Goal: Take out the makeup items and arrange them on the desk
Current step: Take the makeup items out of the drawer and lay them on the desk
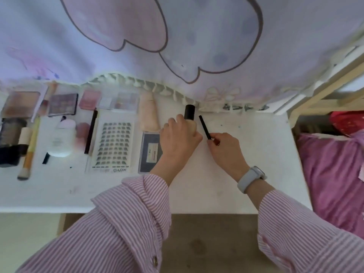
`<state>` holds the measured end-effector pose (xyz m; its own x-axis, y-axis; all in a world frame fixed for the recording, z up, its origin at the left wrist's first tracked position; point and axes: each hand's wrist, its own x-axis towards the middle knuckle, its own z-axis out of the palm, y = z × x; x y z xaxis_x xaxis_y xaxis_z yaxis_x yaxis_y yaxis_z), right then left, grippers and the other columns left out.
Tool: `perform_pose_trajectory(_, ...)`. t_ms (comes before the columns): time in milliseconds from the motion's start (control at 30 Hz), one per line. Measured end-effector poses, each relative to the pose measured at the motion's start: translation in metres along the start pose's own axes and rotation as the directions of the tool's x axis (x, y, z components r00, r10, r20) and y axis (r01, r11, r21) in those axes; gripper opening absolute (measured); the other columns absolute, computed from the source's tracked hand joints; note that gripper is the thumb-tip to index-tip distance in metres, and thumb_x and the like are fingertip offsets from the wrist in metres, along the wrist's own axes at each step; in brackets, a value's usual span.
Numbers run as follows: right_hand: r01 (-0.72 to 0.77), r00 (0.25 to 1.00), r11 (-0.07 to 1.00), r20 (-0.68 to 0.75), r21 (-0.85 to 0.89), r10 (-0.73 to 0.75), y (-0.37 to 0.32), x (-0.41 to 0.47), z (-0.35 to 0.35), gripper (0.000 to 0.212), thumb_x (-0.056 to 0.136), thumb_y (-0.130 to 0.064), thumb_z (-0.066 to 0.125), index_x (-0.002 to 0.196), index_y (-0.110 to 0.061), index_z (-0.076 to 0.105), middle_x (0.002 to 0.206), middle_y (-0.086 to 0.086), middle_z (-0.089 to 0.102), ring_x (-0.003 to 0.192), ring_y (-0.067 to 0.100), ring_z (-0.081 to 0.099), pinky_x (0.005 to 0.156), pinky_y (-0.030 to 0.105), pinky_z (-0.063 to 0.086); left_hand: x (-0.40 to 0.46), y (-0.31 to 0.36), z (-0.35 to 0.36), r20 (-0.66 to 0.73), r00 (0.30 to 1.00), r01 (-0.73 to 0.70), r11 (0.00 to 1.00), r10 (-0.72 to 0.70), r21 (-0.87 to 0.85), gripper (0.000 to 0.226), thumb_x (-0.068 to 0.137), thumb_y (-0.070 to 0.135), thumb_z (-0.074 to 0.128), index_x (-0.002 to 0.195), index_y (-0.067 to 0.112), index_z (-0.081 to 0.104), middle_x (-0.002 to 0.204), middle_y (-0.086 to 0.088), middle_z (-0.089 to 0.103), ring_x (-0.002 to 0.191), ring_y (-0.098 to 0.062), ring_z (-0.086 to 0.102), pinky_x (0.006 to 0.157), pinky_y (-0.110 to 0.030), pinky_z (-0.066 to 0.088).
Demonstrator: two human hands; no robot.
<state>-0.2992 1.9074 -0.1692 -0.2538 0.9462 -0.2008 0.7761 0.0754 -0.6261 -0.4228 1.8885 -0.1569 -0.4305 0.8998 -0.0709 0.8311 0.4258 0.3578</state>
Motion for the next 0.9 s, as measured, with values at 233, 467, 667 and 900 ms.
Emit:
perform_pose_trajectory(233, 0.036, 0.999, 0.998, 0.034, -0.058, -0.034, -0.001, 0.014, 0.003, 0.025, 0.09, -0.014, 0.053, 0.111, -0.001, 0.06, 0.087, 0.018, 0.057, 0.085, 0.031, 0.053, 0.076, 0.034, 0.039, 0.017, -0.001, 0.012, -0.098, 0.993, -0.048, 0.98, 0.068, 0.191, 0.043, 0.081, 0.052, 0.052, 0.085, 0.01, 0.051, 0.083, -0.009, 0.062, 0.082, -0.027, 0.051, 0.074, -0.035, 0.029)
perform_pose_trajectory(467, 0.158, 0.984, 0.987, 0.077, 0.021, -0.159, -0.007, 0.004, 0.002, 0.034, 0.094, 0.0, 0.039, 0.126, 0.0, 0.052, 0.113, 0.022, 0.059, 0.105, 0.032, 0.055, 0.086, 0.019, 0.033, -0.006, -0.005, -0.002, -0.177, 0.983, -0.031, 0.994, 0.049, 0.103, 0.035, 0.088, 0.037, 0.047, 0.101, 0.008, 0.063, 0.099, -0.012, 0.061, 0.095, -0.03, 0.052, 0.079, -0.039, 0.031)
perform_pose_trajectory(667, 0.227, 0.967, 0.972, 0.107, 0.055, -0.231, 0.002, -0.047, 0.002, 0.037, 0.094, 0.001, 0.037, 0.13, 0.0, 0.045, 0.123, 0.018, 0.05, 0.114, 0.027, 0.048, 0.091, 0.011, 0.026, -0.082, -0.016, -0.015, -0.366, 0.922, -0.149, 0.988, 0.125, -0.036, 0.02, 0.078, 0.014, 0.062, 0.096, 0.007, 0.065, 0.106, -0.013, 0.062, 0.101, -0.033, 0.057, 0.085, -0.045, 0.04)
perform_pose_trajectory(900, 0.45, 0.871, 0.871, 0.118, 0.195, -0.477, 0.021, -0.16, 0.031, 0.028, 0.088, -0.002, 0.044, 0.114, -0.006, 0.055, 0.108, 0.008, 0.057, 0.094, 0.014, 0.055, 0.083, 0.021, 0.044, -0.215, -0.069, 0.004, -0.363, 0.93, 0.032, 0.996, -0.06, -0.082, 0.02, 0.08, 0.013, 0.054, 0.095, 0.008, 0.065, 0.105, -0.012, 0.062, 0.103, -0.031, 0.055, 0.088, -0.041, 0.038)
